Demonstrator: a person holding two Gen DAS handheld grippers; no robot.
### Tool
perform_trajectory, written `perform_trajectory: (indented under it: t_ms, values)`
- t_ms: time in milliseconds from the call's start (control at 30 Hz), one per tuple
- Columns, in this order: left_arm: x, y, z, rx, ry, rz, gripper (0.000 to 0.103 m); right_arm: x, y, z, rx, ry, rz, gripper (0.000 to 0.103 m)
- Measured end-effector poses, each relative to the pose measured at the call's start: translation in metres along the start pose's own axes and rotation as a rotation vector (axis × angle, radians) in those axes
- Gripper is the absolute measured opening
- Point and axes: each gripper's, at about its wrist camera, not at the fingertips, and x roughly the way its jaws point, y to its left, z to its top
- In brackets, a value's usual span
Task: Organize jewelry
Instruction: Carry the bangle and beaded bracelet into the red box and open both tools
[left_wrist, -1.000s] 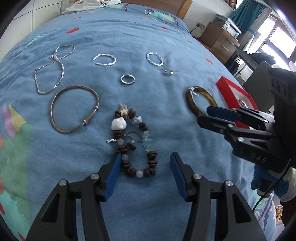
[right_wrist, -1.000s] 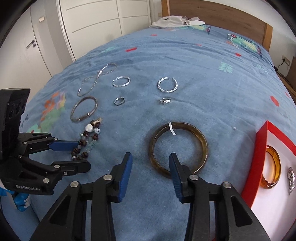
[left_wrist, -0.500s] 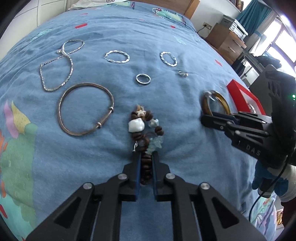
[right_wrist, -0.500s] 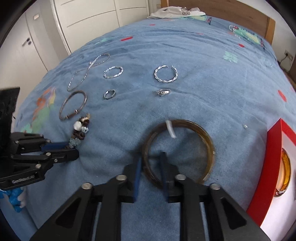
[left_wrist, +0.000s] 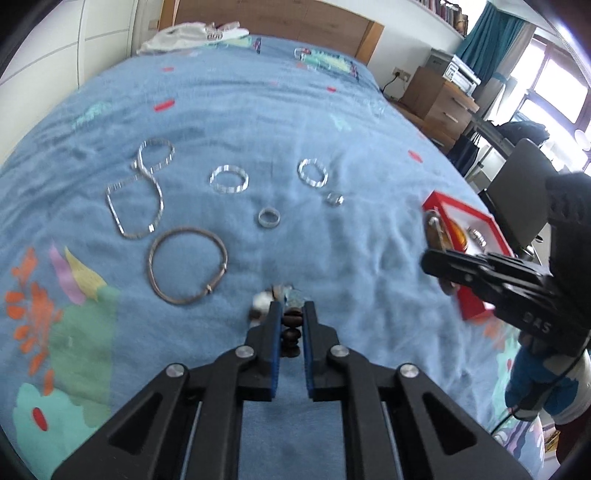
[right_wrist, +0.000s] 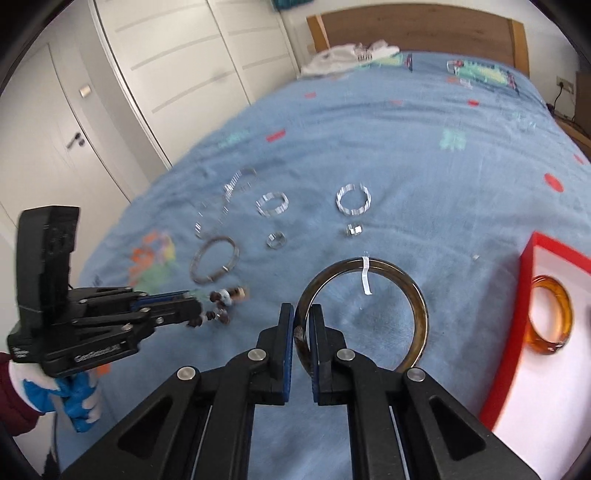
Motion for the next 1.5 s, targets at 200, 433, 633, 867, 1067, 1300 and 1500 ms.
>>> perform_trajectory:
  t_ms: [200, 433, 633, 867, 1067, 1300, 1500]
  values:
    - [-0.029, -0.024, 0.018, 0.033, -0.056, -0.021, 0.009, -0.051, 0.005, 0.001, -0.002, -0.074, -0.017, 0.008]
    - [-0.048, -0.082, 0.047, 0.118, -0.096, -0.083, 0.009, -0.105, -0.022, -0.002, 0.024, -0.128, -0.081, 0.008]
    - [-0.045, -0.154, 0.077, 0.189, -0.119, -0.176, 0.01, -0.14, -0.071, -0.009, 0.067, -0.12, -0.142, 0.008]
    - [0.001, -0.233, 0.095, 0.233, -0.083, -0.262, 0.01, -0.149, -0.128, -0.023, 0.119, -0.077, -0.181, 0.008]
    - [0.065, -0.273, 0.086, 0.248, 0.003, -0.275, 0.01, -0.131, -0.171, -0.038, 0.163, -0.021, -0.188, 0.008]
    - [0.127, -0.276, 0.069, 0.25, 0.097, -0.224, 0.01, -0.1, -0.21, -0.05, 0.22, 0.054, -0.178, 0.008]
    - [0.155, -0.268, 0.071, 0.241, 0.112, -0.178, 0.01, -0.077, -0.226, -0.048, 0.255, 0.092, -0.184, 0.008]
